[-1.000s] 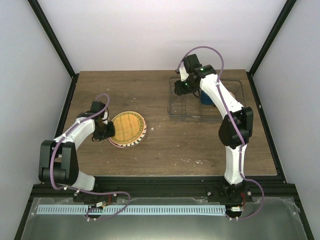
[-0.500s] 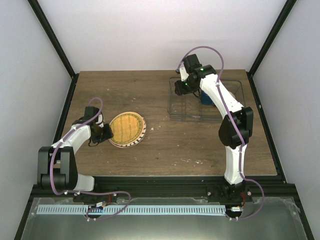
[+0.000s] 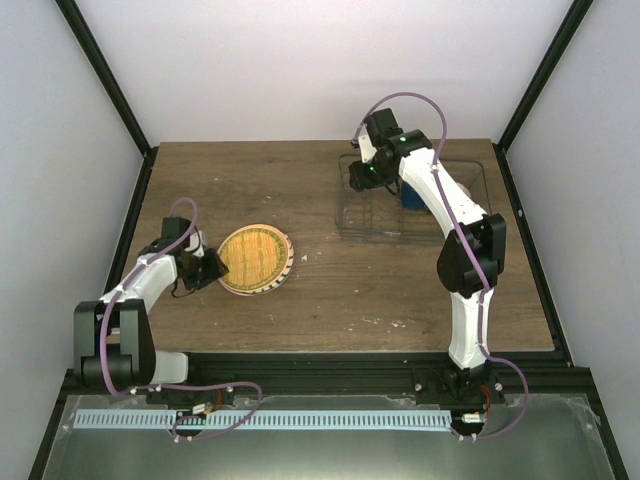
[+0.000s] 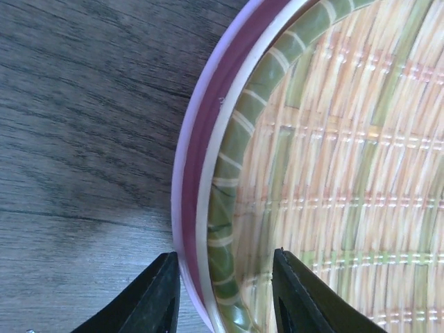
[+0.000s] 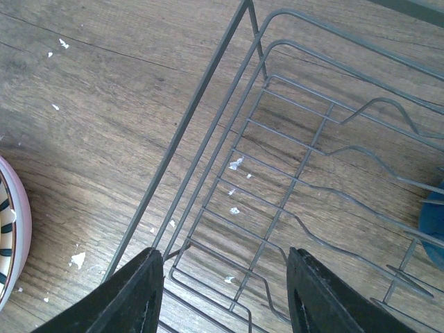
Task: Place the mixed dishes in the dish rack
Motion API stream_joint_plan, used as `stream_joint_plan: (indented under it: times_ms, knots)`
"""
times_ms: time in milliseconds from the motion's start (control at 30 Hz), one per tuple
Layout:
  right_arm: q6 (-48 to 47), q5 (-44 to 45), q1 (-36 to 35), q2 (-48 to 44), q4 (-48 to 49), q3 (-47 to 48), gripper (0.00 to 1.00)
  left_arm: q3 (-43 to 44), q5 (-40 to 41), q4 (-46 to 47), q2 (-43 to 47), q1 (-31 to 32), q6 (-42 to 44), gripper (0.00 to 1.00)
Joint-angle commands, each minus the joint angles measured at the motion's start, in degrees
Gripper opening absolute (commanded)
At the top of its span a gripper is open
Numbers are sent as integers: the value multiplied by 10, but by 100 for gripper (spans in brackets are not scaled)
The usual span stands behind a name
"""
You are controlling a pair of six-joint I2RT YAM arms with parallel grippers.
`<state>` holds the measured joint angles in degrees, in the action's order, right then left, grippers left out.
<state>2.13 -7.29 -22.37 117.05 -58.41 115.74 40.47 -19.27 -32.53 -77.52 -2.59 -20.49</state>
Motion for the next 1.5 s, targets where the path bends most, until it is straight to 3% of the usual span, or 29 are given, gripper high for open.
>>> stream_joint_plan:
  times_ms: [0,667,1000,1467]
  knots:
    - [-8,6,-5,5,-2,17,50,31,-22,-14,18,0,12,38]
    - [-9,5,-5,9,-3,14,51,34,-8,-37,20,-2,19,39]
    - [-9,4,-6,11,-3,13,56,35,-11,-52,20,-2,8,64]
    - [-10,7,-6,12,-3,13,56,18,-52,-5,-10,-1,-2,59]
